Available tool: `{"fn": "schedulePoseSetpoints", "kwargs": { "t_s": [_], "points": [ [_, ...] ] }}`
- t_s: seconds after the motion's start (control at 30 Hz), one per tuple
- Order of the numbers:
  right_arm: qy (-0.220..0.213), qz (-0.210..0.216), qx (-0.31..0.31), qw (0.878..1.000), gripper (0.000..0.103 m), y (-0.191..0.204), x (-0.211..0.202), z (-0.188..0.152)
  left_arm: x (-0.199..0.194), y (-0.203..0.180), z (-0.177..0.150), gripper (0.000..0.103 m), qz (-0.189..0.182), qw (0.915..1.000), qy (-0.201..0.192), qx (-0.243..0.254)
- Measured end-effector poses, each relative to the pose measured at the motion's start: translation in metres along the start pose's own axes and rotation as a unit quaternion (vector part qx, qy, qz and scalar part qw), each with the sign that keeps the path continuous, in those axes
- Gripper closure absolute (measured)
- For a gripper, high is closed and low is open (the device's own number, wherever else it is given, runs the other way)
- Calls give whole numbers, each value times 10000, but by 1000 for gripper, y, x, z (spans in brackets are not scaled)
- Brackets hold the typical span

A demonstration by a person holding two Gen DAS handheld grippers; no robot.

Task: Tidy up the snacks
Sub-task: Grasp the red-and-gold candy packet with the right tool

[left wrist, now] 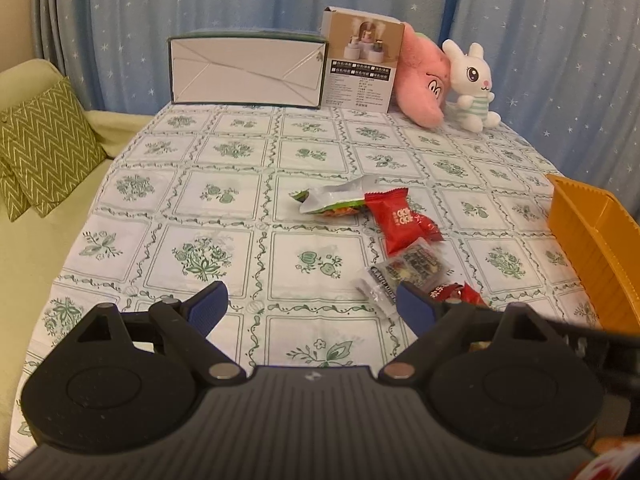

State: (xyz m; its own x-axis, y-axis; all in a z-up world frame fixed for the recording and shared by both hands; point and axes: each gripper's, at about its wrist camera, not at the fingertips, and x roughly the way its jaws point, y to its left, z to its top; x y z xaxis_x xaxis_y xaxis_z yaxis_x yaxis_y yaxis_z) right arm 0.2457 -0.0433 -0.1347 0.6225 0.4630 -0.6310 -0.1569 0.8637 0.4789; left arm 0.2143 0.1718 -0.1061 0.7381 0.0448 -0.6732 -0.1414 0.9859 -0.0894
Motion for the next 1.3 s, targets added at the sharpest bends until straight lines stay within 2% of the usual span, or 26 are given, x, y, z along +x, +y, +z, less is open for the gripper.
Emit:
{"fn": "schedulePoseSetpoints", "kwargs": {
  "t_s": [0.1, 0.2, 0.27, 0.33, 0.4, 0.57, 0.67, 0.73, 0.8, 0.87, 0.97, 1.13, 1.3],
  "points": [
    [22, -100, -46, 9999, 43, 4, 10, 4, 2, 3, -1, 13, 5, 10000, 6, -56],
    [58, -222, -308, 9993, 57, 8, 14, 2, 3, 6, -2, 13, 3, 10000, 9, -77],
    [99, -291, -522, 9982, 61, 8, 14, -2, 4, 7, -3, 13, -9, 9999, 43, -98],
    [138, -322, -728, 9967, 75, 7, 14, -6, 5, 7, -3, 13, -44, 9999, 81, -121],
    [91, -306, -926, 9952, 77, 6, 11, -7, 5, 5, -4, 13, -136, 9998, 81, -84],
    [-138, -505, -1263, 9906, 78, -10, -9, -1, 6, -16, -7, 16, -542, 9982, 126, 221],
    [-143, -656, -1363, 9884, 78, -25, -18, 6, 8, -43, -9, 21, -821, 9930, 132, 837],
    [-120, -708, -1319, 9887, 78, -35, -22, 9, 11, -62, -11, 32, -951, 9869, 126, 1294],
    [-80, -682, -1220, 9902, 78, -44, -23, 11, 16, -76, -12, 51, -1132, 9803, 171, 1609],
    [-80, -686, -1181, 9906, 78, -48, -24, 11, 22, -86, -12, 58, -1268, 9753, 238, 1794],
    [-66, -678, -1141, 9911, 78, -54, -26, 11, 30, -95, -11, 58, -1387, 9695, 202, 2011],
    [-58, -666, -1058, 9921, 78, -59, -26, 13, 49, -97, -4, 58, -1483, 9679, 328, 2002],
    [-17, -671, -1006, 9927, 78, -64, -25, 11, 63, -102, 1, 59, -1573, 9629, 433, 2151]
  ]
}}
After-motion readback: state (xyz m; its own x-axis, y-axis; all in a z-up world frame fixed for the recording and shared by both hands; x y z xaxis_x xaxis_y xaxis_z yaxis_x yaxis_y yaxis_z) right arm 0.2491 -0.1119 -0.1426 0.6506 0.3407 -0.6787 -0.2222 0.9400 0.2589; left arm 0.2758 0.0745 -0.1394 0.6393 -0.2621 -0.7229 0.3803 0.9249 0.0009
